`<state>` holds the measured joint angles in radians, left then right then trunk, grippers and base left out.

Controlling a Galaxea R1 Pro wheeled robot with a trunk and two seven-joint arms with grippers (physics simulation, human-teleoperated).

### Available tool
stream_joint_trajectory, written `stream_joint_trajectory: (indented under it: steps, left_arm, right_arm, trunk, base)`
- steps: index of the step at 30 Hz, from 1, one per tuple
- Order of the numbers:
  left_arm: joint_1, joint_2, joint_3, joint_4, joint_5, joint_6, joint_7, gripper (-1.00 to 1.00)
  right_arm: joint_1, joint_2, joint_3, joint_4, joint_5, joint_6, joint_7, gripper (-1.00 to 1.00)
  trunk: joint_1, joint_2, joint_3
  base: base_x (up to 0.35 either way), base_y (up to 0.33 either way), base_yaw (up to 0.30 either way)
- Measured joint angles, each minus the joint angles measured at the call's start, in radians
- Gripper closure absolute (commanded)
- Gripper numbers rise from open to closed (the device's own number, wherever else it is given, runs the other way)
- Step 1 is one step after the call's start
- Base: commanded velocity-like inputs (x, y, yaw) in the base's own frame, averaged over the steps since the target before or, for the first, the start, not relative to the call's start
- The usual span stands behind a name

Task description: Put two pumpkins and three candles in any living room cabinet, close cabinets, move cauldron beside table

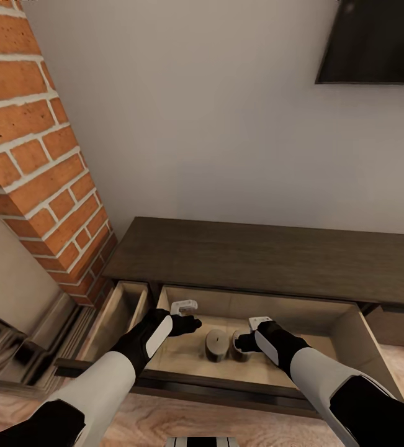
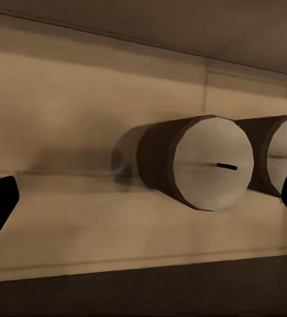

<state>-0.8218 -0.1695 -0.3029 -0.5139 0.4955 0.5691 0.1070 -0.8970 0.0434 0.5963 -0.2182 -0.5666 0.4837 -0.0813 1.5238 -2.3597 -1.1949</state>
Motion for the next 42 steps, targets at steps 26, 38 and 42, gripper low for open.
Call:
stream_joint_trajectory:
  steps: [26,38,42]
  left_arm:
    - [0.0,-0.001,0.0,0.002,0.0,0.095,0.011,-1.0]
    - [0.0,-0.001,0.0,0.002,0.0,0.156,0.011,-1.0]
    - [0.0,-0.002,0.0,0.0,0.0,0.173,0.012,-1.0]
  right_arm:
    - [0.0,0.0,0.0,-0.001,-0.001,0.0,0.0,-1.0]
    - [0.0,0.0,-0.006,-0.001,-0.002,0.012,-0.001,-1.0]
    - [0.0,-0.001,-0.009,-0.001,-0.004,0.016,-0.001,-1.0]
  trunk:
    - [-0.069,0.126,0.056]
    - [-0.115,0.21,0.094]
    - [-0.131,0.238,0.106]
  base:
    - [-0.061,0.0,0.0]
    - [0.0,0.0,0.0]
    - [0.0,0.0,0.0]
